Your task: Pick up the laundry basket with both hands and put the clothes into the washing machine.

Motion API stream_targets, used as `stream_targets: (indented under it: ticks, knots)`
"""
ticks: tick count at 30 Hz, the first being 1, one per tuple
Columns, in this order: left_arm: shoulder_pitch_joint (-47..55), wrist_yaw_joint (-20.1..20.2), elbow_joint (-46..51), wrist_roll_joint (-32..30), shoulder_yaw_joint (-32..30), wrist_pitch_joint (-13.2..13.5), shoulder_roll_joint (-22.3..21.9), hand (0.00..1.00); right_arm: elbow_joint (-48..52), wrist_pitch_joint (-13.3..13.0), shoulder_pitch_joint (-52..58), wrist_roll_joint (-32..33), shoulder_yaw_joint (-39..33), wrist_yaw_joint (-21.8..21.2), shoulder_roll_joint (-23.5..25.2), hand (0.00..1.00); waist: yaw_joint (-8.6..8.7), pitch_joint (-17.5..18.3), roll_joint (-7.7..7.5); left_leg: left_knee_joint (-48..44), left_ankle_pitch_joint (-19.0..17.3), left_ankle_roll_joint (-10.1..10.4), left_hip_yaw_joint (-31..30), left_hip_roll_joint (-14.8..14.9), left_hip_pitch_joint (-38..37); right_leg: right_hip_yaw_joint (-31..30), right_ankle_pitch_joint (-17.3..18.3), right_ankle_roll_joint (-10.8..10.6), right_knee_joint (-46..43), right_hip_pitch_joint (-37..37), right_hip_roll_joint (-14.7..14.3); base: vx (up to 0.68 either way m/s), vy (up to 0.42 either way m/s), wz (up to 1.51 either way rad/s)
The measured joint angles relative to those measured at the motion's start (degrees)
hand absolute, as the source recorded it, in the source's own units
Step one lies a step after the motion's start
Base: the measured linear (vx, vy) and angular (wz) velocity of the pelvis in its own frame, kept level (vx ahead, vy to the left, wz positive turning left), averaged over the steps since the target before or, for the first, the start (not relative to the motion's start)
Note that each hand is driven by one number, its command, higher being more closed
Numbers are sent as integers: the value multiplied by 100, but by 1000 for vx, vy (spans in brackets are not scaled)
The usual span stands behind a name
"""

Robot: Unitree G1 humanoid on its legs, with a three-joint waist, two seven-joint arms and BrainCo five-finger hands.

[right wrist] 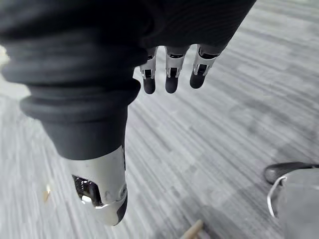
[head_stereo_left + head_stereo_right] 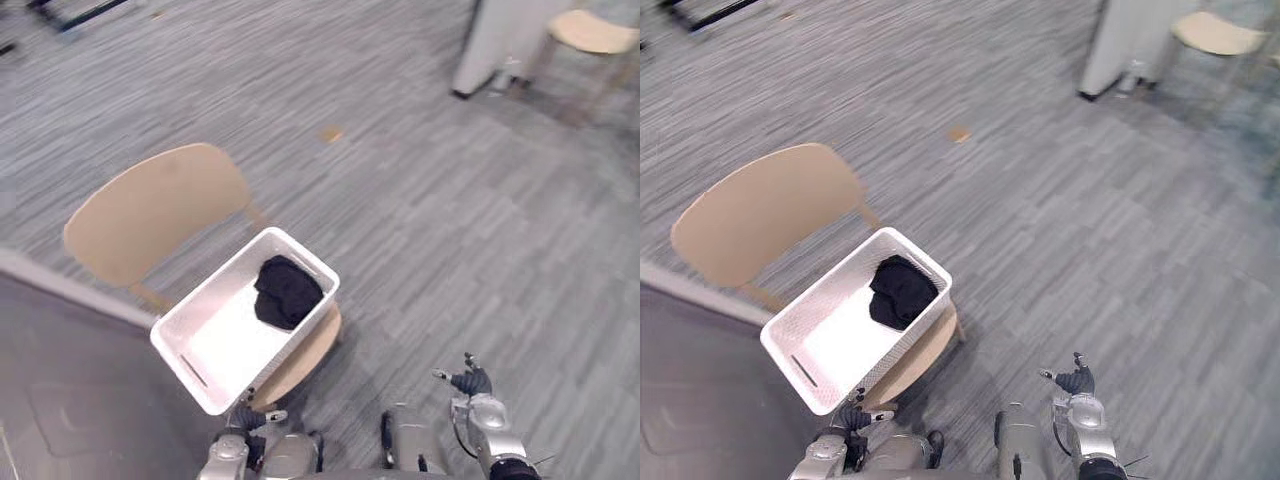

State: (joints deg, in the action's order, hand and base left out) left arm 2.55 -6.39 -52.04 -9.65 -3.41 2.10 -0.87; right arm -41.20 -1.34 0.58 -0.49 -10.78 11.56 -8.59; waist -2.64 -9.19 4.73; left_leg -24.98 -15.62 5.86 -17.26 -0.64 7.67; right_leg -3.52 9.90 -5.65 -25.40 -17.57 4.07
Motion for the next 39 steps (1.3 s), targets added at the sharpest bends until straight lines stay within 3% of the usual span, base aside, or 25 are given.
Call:
stream_targets:
  ticks: [1, 2, 3, 5, 6, 7, 9, 10, 12, 14, 15, 16, 17, 18, 23, 26, 29, 31, 37, 39]
  knots:
    - [18, -13, 2, 12, -1, 11, -152, 0, 176, 1, -19, 16, 6, 0, -7, 0, -9, 5, 14, 66, 176, 260, 179, 157, 28, 413, 10, 23, -62, 126, 48, 290, -299, 151]
    - [33, -13, 17, 18, -1, 11, -196, 0, 301, -4, -17, 18, 6, 3, 9, 0, -16, 9, 20, 116, 284, 336, 330, 239, 0, 589, 27, 118, -72, 231, 65, 263, -318, 154]
    - [72, -13, 113, 131, 1, 24, -233, 0, 514, -23, -9, 22, -2, 38, 26, 0, -15, 8, -16, 123, 473, 303, 666, 334, -22, 942, 94, 257, -60, 481, 127, 230, -293, 148]
    - [153, -23, 257, 289, 7, 44, -229, 0, 667, -61, -79, 47, -30, 83, 18, 0, -19, 40, -102, 174, 718, 218, 1466, 504, 79, 1392, 118, 299, -4, 763, 262, 179, -236, 140]
    - [211, -27, 297, 343, 18, 49, -215, 0, 745, -74, -131, 45, -66, 98, 4, 0, 2, 101, -130, 428, 822, 64, 2215, 672, 85, 1679, 121, 305, 76, 889, 329, 148, -143, 128]
    - [256, -27, 303, 348, 82, 51, -212, 0, 883, -75, -147, 44, -165, 104, -4, 0, 12, 164, -92, 699, 1015, -84, 2707, 774, 95, 1912, 123, 308, 132, 962, 351, 156, -92, 124]
    - [279, -25, 301, 376, 143, 55, -154, 0, 1113, -63, -156, 29, -290, 116, -30, 0, 28, 240, -46, 961, 1116, -178, 3028, 746, 26, 2199, 123, 307, 261, 1107, 408, 125, 8, 102]
    - [285, -24, 303, 396, 160, 60, -114, 0, 1211, -62, -116, 11, -288, 116, -17, 0, 21, 249, -67, 1029, 1121, -179, 3042, 737, 1, 2293, 122, 307, 341, 1195, 408, 116, 43, 95]
    - [384, -23, 292, 398, 164, 58, 136, 0, 1607, -62, -110, -137, -260, 113, 83, 0, 7, 367, -257, 1342, 1224, -236, 2968, 639, -142, 2585, 119, 304, 569, 1471, 425, 117, 39, 68]
    - [473, -17, 283, 395, 187, 59, 246, 0, 1904, -94, -124, -315, -220, 91, 40, 0, 29, 468, -371, 1593, 1436, -267, 2817, 596, -298, 2756, 33, 289, 302, 1517, 487, 98, 4, 59]
    - [457, -14, 264, 372, 174, 64, 229, 0, 2064, -162, -155, -513, -164, 54, -112, 0, 30, 437, -257, 1621, 1474, -282, 2691, 737, -360, 2746, 293, 219, 54, 1278, 423, 63, -26, 56]
    - [474, -12, 230, 356, 166, 65, 250, 0, 2137, -214, -163, -628, -110, 39, -187, 0, 16, 449, -209, 1644, 1495, -254, 2653, 783, -374, 2715, 396, 193, 690, 1353, 280, 52, -61, 49]
    - [475, -6, 159, 323, 169, 77, 373, 0, 2306, -248, -210, -771, 78, 13, -334, 0, 17, 472, -440, 1691, 1530, -210, 2595, 672, -432, 2704, -487, 292, 1944, 1549, 275, 88, -115, 58]
    - [440, 6, 29, 281, 176, 66, 449, 0, 2360, -285, -288, -958, 214, -73, -565, 0, 33, 491, -460, 1759, 1481, -161, 2476, 627, -496, 2806, -821, 342, 2071, 1607, 342, 98, -99, 52]
    - [473, 28, 21, 220, 322, 115, 438, 0, 2098, -383, -871, -1554, 1462, -459, -1600, 0, 7, 512, -313, 2145, 1505, -142, 2517, 753, -550, 2897, -874, 377, 2287, 1620, 133, 6, -16, 13]
    - [468, 29, 29, 218, 320, 195, 505, 0, 1636, -460, -1251, -1772, 2149, -668, -1825, 0, -146, 471, -364, 2256, 1511, -133, 2498, 763, -424, 2949, -957, 388, 2364, 1542, 88, -84, 30, 10]
    - [337, 21, 79, 222, 298, 281, 682, 0, 1252, -533, -1793, -1995, 2731, -804, -1945, 0, -249, 240, -413, 2265, 1575, -103, 2307, 739, -119, 3109, -1090, 412, 2388, 1289, 96, -97, 51, 28]
    - [235, 8, 80, 214, 297, 278, 864, 0, 992, -583, -2103, -2195, 3059, -855, -1932, 0, -428, -54, -507, 2294, 1729, -123, 2136, 670, 119, 3249, -1184, 422, 2458, 1161, 134, -155, 55, 36]
    - [115, -20, 19, 225, 286, 276, 893, 0, 376, -661, -2972, -2702, 3910, -910, -1866, 0, -693, -572, -378, 2325, 1977, -232, 1866, 581, 709, 3509, -1267, 431, 2246, 629, 305, -106, 47, 27]
    - [-140, -34, 24, 231, 276, 292, 898, 0, -186, -687, -3518, -3007, 4119, -899, -1856, 0, -772, -893, -362, 2313, 2038, -262, 1823, 542, 974, 3509, -1274, 444, 2022, 299, 406, -115, 45, 3]
